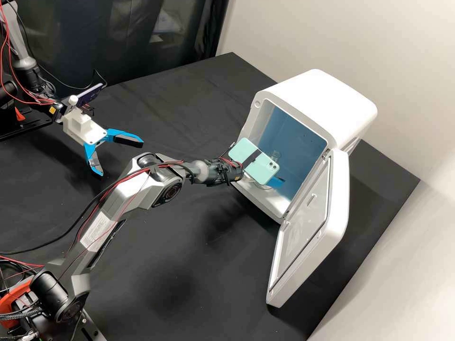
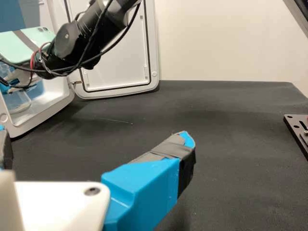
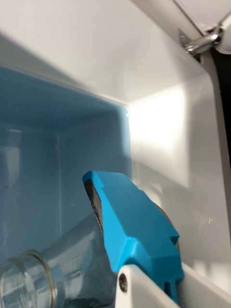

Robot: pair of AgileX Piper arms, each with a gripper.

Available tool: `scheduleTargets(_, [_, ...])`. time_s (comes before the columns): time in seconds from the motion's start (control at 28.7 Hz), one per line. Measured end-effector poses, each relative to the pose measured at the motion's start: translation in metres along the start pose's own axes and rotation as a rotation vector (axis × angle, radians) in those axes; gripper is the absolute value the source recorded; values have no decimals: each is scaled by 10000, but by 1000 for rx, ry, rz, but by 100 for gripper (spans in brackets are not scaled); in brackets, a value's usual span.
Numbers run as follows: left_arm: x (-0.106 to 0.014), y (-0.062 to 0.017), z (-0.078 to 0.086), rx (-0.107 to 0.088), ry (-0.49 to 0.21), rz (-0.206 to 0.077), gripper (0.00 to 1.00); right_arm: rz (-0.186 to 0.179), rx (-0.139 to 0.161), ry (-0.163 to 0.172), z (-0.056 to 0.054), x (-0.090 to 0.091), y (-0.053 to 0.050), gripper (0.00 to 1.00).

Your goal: Place the flask in the incubator

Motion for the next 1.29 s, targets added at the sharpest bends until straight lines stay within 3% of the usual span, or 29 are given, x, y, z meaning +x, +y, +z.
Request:
scheduleTargets(0.24, [0, 0, 0, 0, 0, 0, 100, 0, 20, 21, 40, -40, -38, 100])
scheduleTargets(0.49, [0, 0, 0, 0, 0, 0, 100, -3, 19, 26, 62, -39, -15, 100])
scheduleTargets(0.84, [1, -1, 6, -1, -1, 0, 100, -7, 41, -25, 249, -4, 144, 100])
scheduleTargets(1.05, [3, -3, 18, -1, -5, -1, 100, 22, 57, -47, 394, 53, 240, 100])
scheduleTargets(1.29, [2, 1, 19, -1, -5, 1, 100, 26, 63, -55, 439, 63, 262, 100])
